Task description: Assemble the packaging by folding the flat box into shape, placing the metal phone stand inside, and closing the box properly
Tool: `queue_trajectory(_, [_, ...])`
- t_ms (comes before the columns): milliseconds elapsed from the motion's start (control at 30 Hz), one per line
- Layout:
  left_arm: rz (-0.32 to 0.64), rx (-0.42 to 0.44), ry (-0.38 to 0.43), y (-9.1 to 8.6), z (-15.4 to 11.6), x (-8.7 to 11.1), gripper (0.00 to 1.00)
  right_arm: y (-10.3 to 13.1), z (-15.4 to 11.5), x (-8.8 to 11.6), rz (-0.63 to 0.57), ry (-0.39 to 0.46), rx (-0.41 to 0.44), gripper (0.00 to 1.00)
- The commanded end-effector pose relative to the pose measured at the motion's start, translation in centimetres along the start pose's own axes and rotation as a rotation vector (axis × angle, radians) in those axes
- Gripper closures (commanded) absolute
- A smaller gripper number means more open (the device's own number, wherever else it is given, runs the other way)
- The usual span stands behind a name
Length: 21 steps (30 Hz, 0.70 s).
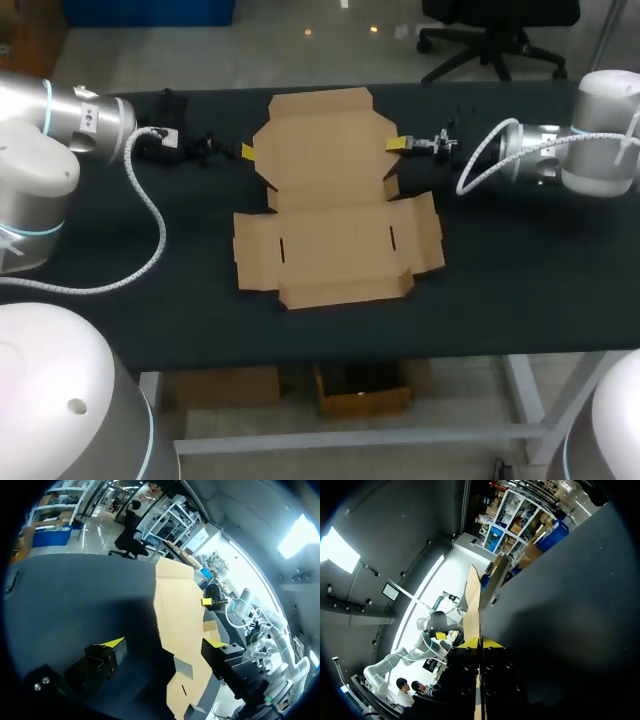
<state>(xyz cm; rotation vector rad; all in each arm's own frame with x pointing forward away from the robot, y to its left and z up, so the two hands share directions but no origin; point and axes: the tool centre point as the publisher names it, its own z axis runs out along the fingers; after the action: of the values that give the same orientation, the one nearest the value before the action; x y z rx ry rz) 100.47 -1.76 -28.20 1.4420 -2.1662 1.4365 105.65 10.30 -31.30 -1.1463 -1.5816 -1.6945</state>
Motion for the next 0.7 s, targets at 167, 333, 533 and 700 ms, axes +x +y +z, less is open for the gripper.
queue_trajectory(167, [0.078, 0.020, 0.059, -1.1, 1.7, -0.5, 0.00, 0.4, 0.3, 0.2, -0.028, 0.041, -0.003, 1.00])
queue_trajectory(333, [0.134, 0.011, 0.136, -1.3, 2.5, -0.3, 0.00, 0.5, 0.5, 0.5, -0.041, 0.045, -0.003, 1.00])
queue_trajectory(533, [0.143, 0.018, 0.173, -1.6, 2.8, -0.1, 0.00, 0.6, 0.5, 0.6, -0.061, 0.058, -0.008, 1.00])
queue_trajectory(700, [0.143, 0.018, 0.173, -1.6, 2.8, -0.1, 0.00, 0.6, 0.4, 0.8, -0.084, 0.083, -0.019, 1.00])
